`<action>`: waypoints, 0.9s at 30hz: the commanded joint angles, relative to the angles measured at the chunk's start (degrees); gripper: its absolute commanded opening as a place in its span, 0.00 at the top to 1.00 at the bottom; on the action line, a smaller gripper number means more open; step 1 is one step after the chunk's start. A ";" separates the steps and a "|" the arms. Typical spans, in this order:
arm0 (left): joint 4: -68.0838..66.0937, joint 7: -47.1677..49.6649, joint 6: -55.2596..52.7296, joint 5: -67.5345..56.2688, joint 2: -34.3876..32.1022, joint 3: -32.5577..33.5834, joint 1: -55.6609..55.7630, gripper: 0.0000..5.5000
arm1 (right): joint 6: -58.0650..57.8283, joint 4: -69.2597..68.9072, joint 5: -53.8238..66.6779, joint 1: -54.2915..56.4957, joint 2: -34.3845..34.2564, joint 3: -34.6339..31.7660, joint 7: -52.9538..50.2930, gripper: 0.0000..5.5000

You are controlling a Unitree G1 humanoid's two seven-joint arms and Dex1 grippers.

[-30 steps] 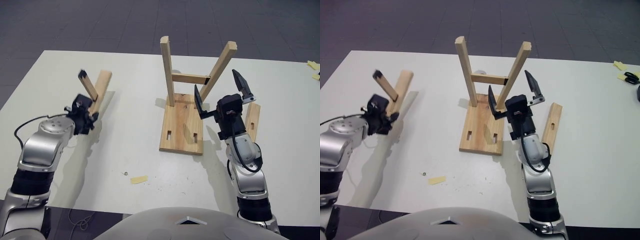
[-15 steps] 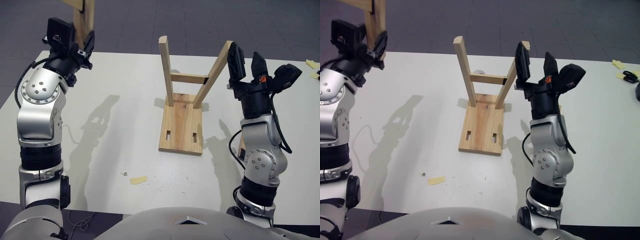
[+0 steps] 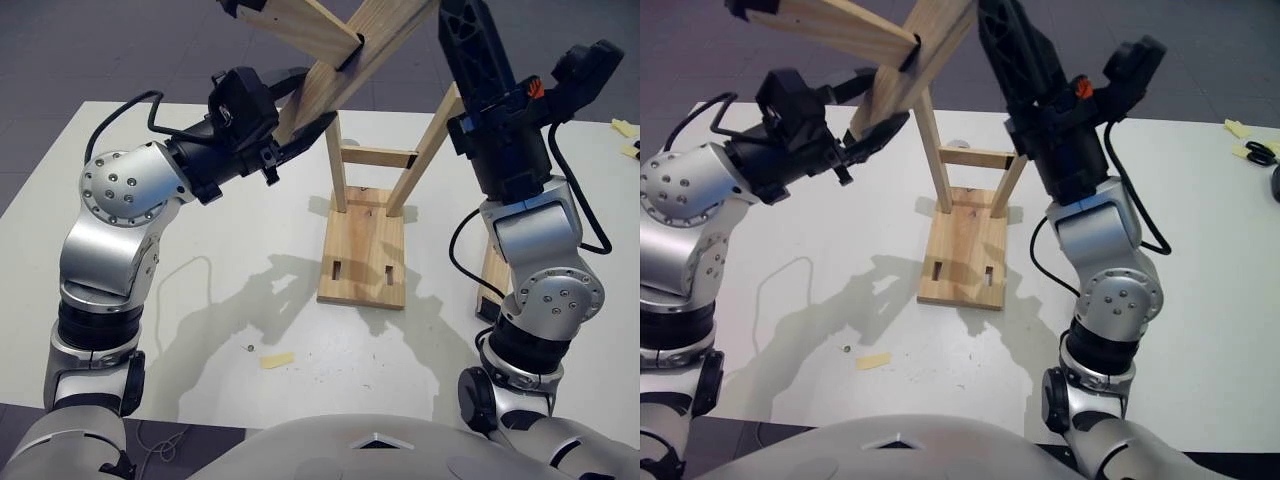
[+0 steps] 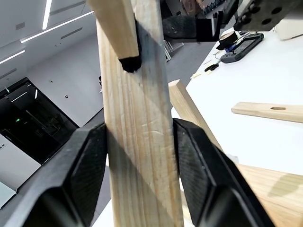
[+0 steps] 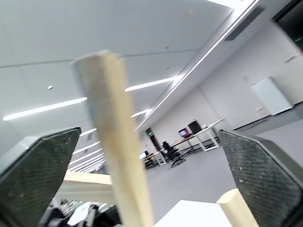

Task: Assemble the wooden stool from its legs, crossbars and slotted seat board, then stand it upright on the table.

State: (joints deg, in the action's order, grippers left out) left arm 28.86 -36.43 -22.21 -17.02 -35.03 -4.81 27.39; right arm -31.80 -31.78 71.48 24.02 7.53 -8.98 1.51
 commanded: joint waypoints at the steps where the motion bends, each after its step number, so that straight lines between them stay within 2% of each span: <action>1: 2.20 -0.75 -0.78 0.81 -0.03 -1.68 -1.27 0.62 | -0.40 3.39 -1.68 2.84 0.24 1.75 0.19 0.11; 9: 4.44 0.95 -0.81 3.50 1.52 -3.82 -3.13 0.62 | 0.33 5.46 7.22 3.12 -3.77 0.28 -6.25 0.35; 23: 9.97 9.82 0.30 14.93 6.31 -8.16 -11.91 0.62 | -4.34 6.11 11.85 3.98 1.42 1.85 -8.69 0.74; 27: 10.62 11.54 0.33 17.86 7.82 -9.98 -13.15 0.62 | -5.64 8.21 11.30 5.70 3.88 1.77 -6.52 0.77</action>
State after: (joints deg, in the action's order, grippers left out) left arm 38.71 -25.99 -22.39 -1.43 -27.71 -13.71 14.76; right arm -36.06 -24.79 82.50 27.78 10.37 -7.49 -6.14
